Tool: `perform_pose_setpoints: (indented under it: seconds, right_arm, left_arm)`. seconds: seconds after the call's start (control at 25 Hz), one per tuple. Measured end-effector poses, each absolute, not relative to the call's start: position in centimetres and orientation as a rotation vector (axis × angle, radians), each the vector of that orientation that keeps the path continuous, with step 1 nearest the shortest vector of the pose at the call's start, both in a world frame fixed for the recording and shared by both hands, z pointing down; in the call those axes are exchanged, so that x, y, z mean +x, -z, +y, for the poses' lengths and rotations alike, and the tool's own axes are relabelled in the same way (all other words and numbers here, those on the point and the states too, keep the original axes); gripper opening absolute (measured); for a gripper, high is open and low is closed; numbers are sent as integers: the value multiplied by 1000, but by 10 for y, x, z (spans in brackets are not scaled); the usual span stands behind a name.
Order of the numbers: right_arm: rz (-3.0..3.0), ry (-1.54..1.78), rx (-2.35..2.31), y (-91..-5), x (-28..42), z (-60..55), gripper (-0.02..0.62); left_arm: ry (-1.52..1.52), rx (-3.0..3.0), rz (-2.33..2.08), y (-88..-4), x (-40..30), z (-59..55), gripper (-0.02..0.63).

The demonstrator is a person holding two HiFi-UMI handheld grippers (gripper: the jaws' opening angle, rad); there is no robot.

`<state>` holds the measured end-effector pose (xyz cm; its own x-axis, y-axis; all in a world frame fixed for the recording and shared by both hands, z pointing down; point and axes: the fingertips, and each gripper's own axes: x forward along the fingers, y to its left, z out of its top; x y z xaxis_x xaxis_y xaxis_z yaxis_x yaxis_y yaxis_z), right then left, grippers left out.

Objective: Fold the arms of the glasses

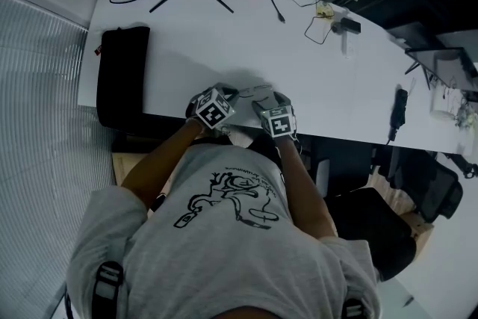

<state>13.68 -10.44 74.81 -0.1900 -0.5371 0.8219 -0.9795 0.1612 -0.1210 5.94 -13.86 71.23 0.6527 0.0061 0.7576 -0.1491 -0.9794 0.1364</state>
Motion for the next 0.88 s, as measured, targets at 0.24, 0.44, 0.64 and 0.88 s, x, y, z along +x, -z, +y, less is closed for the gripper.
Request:
perform_pose_setpoints:
  seconds: [0.24, 0.44, 0.64, 0.88]
  right_arm:
    - [-1812, -897, 1441, -746, 141, -105, 364]
    - [-1804, -901, 1451, -748, 146, -104, 360]
    - [-1798, -912, 1452, -750, 146, -102, 357]
    - [-1798, -921, 1462, -749, 143, -103, 353]
  left_arm:
    - [-1257, 2685, -61, -712, 62, -131, 32]
    - [-1292, 2684, -5, -714, 64, -124, 34]
    - [-1324, 2686, 43, -717, 64, -119, 34]
    - [-1372, 2721, 34, -715, 62, -124, 34]
